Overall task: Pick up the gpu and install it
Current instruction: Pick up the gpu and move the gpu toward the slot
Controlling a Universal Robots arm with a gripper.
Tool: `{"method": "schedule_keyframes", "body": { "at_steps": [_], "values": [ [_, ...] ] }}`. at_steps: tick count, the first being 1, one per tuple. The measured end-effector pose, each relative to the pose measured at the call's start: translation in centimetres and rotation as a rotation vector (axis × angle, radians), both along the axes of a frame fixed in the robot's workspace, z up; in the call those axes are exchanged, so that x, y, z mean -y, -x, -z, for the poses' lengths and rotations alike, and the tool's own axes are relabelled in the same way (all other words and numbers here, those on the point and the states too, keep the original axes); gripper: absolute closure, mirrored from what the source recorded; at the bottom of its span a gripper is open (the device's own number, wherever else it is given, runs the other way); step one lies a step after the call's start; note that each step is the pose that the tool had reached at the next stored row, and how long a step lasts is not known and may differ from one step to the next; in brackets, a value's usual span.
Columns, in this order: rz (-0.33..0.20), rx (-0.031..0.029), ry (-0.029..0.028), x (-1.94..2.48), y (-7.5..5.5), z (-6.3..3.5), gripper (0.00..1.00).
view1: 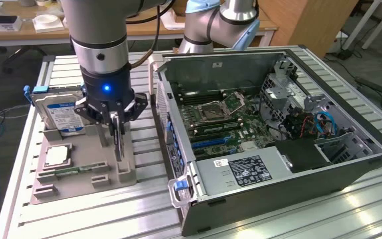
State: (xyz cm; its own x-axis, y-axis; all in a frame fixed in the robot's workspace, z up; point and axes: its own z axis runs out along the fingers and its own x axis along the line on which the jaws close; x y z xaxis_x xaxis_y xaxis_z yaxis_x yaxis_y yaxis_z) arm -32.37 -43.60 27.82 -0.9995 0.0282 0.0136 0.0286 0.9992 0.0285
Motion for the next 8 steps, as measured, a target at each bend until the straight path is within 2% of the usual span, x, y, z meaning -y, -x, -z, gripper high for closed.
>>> {"method": "schedule_keyframes", "body": {
  "at_steps": [8],
  "values": [
    [0.000,0.0000,0.0000,0.00,0.00,-0.32,0.74]
  ]
}}
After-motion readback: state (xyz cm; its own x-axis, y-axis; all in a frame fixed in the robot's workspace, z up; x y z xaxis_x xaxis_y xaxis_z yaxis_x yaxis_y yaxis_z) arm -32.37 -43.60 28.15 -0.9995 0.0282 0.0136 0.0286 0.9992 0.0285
